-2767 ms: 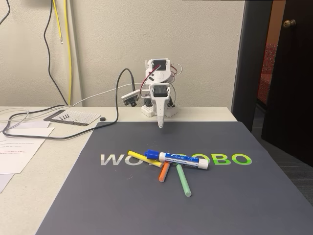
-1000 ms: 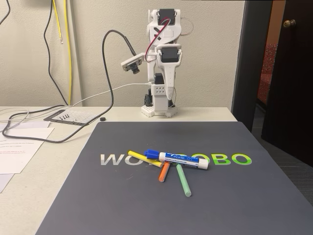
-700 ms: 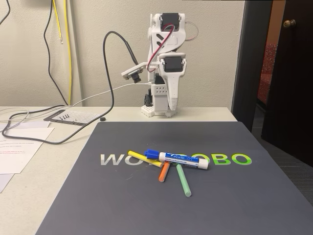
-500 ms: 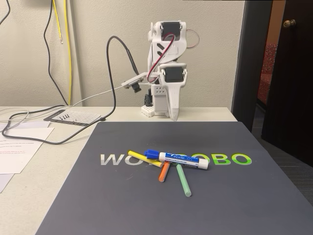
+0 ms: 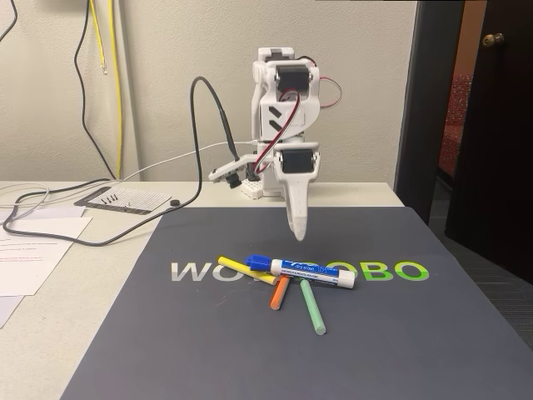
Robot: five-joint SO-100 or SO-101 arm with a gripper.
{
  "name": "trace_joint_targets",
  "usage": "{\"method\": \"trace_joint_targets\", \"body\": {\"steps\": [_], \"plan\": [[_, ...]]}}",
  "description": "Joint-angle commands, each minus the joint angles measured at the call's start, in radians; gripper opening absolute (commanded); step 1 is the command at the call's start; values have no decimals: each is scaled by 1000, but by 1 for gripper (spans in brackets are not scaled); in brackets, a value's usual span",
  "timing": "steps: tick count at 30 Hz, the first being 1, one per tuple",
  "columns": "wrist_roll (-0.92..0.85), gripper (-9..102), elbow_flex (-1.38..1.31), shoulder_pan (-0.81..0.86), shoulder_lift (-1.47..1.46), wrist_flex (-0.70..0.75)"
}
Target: Pick up the blue marker.
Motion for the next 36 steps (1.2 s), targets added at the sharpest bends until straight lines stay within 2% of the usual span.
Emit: {"method": "trace_joint_targets", "body": {"steps": [1,19,36], "plan": [[-9,26,-43,-9,-2,-23],[-21,29,-43,17,-114,-161],[-49,29,-43,28,-155,-166]]}}
